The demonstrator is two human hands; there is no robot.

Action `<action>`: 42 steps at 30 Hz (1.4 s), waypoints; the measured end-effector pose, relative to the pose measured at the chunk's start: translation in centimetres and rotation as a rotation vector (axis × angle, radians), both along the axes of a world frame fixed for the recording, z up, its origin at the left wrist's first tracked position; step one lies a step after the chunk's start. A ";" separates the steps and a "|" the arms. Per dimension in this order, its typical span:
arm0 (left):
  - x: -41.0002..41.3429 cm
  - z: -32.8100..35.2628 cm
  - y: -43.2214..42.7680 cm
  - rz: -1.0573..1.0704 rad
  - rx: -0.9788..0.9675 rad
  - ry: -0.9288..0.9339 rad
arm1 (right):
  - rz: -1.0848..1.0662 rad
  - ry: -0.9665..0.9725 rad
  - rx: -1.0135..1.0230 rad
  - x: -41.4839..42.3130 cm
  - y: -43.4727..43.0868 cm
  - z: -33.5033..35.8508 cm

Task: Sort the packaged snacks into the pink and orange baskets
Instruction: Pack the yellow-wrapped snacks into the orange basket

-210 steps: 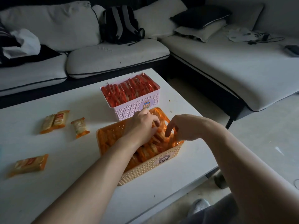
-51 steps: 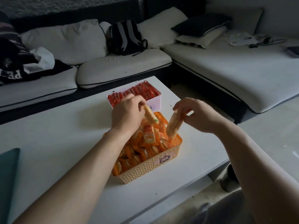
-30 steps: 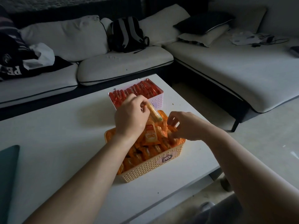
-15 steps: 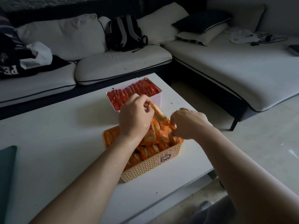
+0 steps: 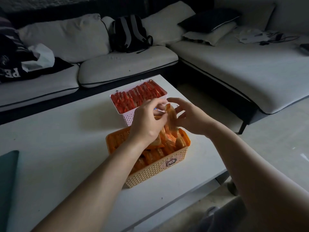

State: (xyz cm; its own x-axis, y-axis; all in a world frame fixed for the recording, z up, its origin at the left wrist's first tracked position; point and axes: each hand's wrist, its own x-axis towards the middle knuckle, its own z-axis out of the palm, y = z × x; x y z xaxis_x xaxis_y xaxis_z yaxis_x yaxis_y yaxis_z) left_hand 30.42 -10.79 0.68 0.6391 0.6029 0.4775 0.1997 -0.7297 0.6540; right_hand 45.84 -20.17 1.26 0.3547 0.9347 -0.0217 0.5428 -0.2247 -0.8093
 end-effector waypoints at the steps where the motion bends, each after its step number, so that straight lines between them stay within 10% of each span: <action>1: -0.3 0.0 0.3 0.010 -0.037 0.014 | -0.023 0.055 0.005 0.2 0.1 -0.1; 8: -0.5 -1.3 0.7 0.048 0.134 0.754 | -0.086 -0.006 -0.038 0.9 0.3 -1.4; 14: 2.1 -2.1 0.3 0.190 0.283 0.983 | -0.088 -0.088 -0.050 1.2 0.3 -1.8; 22: 2.3 -2.0 0.9 0.148 0.130 0.845 | -0.079 -0.140 -0.030 1.6 0.2 -1.1; 30: 1.5 -0.8 1.1 0.149 -0.045 0.551 | -0.105 0.237 0.031 1.0 -0.1 1.1; 42: 1.6 -2.1 1.5 0.168 0.290 0.897 | -0.319 -0.031 0.013 0.7 0.5 1.3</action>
State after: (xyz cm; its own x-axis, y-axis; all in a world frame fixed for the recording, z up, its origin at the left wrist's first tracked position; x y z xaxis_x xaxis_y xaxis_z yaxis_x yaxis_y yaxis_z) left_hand 32.02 -9.25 -1.39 0.7556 0.6550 -0.0024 0.6550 -0.7556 0.0049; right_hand 46.56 -19.71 2.57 0.6305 0.7761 0.0049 0.4706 -0.3773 -0.7976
